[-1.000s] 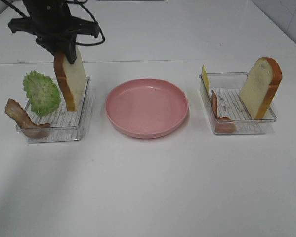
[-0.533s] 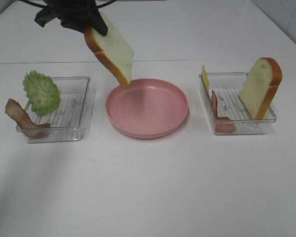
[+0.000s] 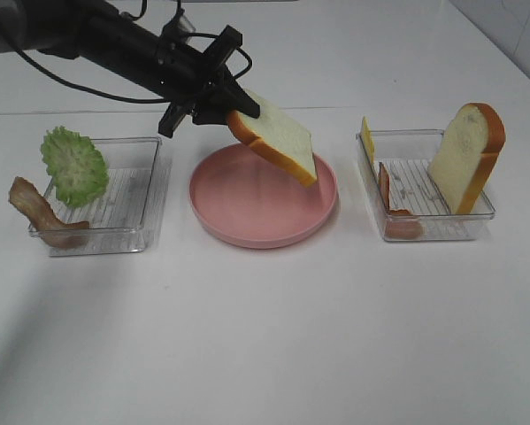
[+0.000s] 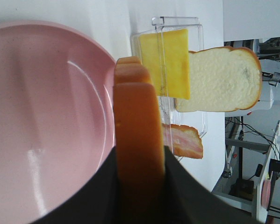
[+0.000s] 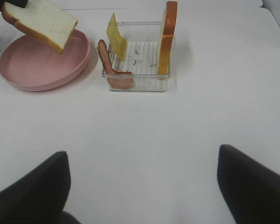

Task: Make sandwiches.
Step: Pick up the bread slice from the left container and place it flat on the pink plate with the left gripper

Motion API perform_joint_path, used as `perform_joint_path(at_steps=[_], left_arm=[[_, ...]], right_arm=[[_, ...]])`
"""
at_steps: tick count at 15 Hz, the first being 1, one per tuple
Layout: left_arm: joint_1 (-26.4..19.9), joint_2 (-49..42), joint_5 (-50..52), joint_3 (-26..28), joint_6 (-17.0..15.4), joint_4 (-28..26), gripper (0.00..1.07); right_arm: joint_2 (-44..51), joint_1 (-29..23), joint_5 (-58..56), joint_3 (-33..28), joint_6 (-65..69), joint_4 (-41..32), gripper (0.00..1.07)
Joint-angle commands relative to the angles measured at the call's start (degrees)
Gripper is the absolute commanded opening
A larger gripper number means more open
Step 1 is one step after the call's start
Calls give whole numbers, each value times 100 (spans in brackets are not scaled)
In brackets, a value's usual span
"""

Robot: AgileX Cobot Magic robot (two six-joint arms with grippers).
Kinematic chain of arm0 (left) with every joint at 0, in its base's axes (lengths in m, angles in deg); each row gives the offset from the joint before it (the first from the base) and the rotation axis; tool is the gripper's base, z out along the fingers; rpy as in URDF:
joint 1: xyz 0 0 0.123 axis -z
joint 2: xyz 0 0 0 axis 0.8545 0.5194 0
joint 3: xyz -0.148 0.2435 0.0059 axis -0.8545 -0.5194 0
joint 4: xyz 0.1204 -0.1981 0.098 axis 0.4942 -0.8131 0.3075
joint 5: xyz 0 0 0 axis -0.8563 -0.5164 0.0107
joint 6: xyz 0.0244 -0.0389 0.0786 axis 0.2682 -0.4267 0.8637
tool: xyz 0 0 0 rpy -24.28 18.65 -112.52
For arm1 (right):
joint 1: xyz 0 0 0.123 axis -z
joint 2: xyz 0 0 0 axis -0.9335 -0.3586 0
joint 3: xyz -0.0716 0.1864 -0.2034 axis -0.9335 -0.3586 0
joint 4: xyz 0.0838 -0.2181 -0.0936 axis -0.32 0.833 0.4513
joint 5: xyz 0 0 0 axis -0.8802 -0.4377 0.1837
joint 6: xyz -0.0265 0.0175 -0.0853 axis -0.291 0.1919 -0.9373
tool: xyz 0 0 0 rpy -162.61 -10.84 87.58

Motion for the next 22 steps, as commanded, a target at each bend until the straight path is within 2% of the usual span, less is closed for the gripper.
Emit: perform_joint_path(at_steps=[1,5,6,7,8,9,10,15,19,20,22], left_arm=[[109,189,57,17,132,-235,0],[195,458,80,17,178,-103,1],[241,458,149,17,178,109,23],[246,447,172,17,178,178,41],[246,447,178,17,178,218,51],[246,441,218,17,178,258,70],[246,418,252,17,178,327,81],[292,97,453,29,304,1392,83],[716,-258,630,57,304,2997,81],[773,-344,584,138,235,3289,79],[796,-424,298,413,-258,3770,78]], right_arm=[[80,29,52,-17,40,-11,81],[80,29,52,-17,40,-11,81],[80,29,52,-17,40,-11,81],[80,29,52,-17,40,-11,81],[80,29,52,-17,40,-11,81],[80,29,52,-17,40,-11,81],[80,29,52,-17,40,-11,81],[80,29,52,-17,40,-11,81],[80,29,52,-17,40,-17,81],[80,29,52,-17,40,-17,81],[80,29,52,-17,40,-17,81]])
